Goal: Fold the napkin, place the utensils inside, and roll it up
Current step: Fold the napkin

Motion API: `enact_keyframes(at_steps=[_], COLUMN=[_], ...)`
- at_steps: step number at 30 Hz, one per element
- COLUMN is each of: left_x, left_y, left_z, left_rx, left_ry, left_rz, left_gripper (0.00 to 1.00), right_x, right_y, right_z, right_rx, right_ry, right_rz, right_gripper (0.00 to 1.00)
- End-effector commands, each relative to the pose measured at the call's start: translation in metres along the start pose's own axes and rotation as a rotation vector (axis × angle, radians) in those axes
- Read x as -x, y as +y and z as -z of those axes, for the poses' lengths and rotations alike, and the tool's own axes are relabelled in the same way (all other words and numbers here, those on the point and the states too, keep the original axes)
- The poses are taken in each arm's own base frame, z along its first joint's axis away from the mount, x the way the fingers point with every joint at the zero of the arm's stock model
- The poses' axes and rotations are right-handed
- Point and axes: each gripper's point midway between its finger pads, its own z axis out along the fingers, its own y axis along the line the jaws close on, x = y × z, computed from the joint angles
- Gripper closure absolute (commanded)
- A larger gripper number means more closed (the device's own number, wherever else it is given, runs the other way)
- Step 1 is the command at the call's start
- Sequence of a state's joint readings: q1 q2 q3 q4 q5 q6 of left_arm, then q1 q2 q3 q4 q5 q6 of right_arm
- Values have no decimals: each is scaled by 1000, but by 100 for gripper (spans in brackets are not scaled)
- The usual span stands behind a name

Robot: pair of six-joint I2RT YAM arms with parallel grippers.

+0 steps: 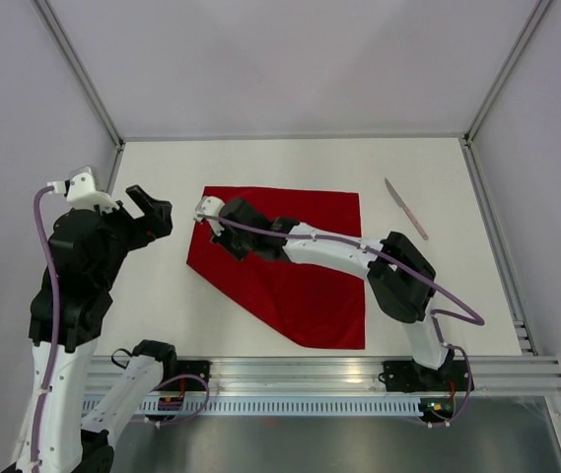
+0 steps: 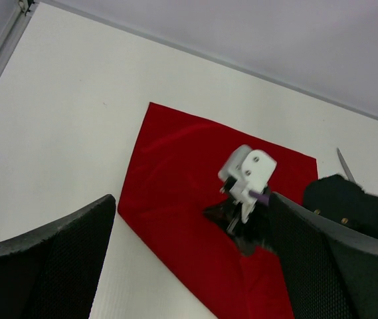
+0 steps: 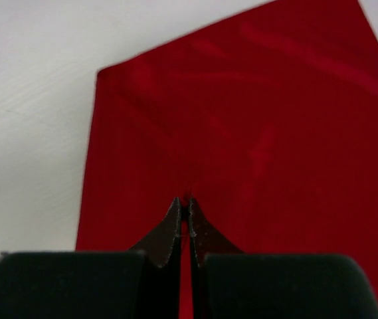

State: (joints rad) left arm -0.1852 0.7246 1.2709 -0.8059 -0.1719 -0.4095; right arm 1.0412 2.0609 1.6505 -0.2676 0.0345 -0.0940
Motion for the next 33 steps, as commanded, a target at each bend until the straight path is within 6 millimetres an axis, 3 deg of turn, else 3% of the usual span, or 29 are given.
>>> enact_keyframes(at_steps=[1,9,15,27,33], left_x=[-8,-36,-44,-66,-69], left_y=[-8,-7,-6,-2,-1], left_z=[-6,-19,-23,-37,-41], left_rx=[-67,-99,-106,-110,-107], left_ry=[-4,47,50,85,88], left_rz=[-24,-39,-44,-44,-49], left_gripper=[0,0,0,0,0], right_x=[-7,-33,-47,-77,-92], right_y=[-52,-119,-168,-233,-250], right_z=[26,40,52,78,82], right_rx=[-112,-233,-305,-409,-436], right_ry=[14,40,47,65,78], right_rz=[-2,-53,-119,-217,-256], right_gripper=[100,100,100,100,99])
